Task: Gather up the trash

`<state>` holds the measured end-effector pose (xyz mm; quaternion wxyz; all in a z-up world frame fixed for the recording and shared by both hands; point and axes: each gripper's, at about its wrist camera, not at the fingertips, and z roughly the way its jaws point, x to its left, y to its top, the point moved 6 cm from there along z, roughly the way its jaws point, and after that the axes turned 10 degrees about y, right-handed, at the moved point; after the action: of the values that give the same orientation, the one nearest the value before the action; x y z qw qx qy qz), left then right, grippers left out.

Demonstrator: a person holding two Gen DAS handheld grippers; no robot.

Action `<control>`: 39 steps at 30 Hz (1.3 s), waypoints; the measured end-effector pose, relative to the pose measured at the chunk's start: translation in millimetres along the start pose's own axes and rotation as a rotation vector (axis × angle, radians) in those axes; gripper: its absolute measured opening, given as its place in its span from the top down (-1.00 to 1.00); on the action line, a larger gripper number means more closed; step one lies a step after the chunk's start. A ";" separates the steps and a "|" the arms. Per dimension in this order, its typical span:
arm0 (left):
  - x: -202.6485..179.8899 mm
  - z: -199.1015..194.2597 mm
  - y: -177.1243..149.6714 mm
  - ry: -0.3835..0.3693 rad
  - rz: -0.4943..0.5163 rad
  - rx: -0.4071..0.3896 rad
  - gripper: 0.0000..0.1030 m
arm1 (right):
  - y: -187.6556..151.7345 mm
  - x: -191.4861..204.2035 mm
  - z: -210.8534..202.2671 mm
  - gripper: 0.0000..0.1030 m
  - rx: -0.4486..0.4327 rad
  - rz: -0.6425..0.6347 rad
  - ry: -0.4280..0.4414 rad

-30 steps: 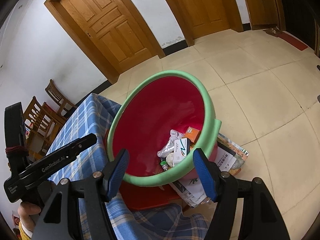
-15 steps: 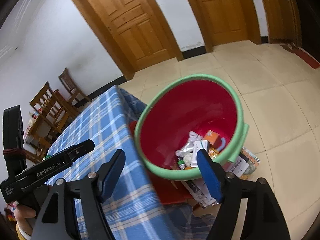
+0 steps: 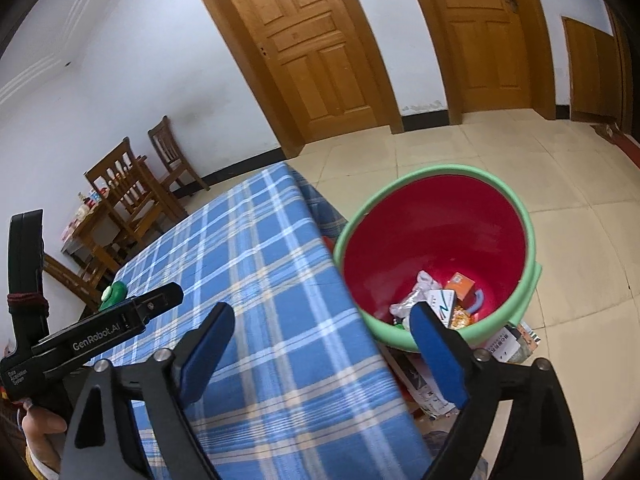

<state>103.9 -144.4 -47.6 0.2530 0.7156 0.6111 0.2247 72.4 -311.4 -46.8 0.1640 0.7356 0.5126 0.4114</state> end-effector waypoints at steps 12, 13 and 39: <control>58.4 -25.0 -18.3 0.099 -0.090 -0.029 -0.69 | -17.9 49.1 8.5 -0.92 0.013 -0.081 0.040; 62.6 -26.4 -20.1 0.105 -0.095 -0.030 -0.69 | -19.4 52.3 9.2 -0.92 0.015 -0.087 0.040; 112.4 -45.9 -53.8 0.208 -0.158 -0.044 -0.69 | -43.2 84.9 10.8 -0.92 0.038 -0.129 0.034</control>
<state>51.2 -22.6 -45.1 0.2208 0.6324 0.6835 0.2903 65.5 -215.7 -44.8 0.1675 0.6970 0.5694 0.4024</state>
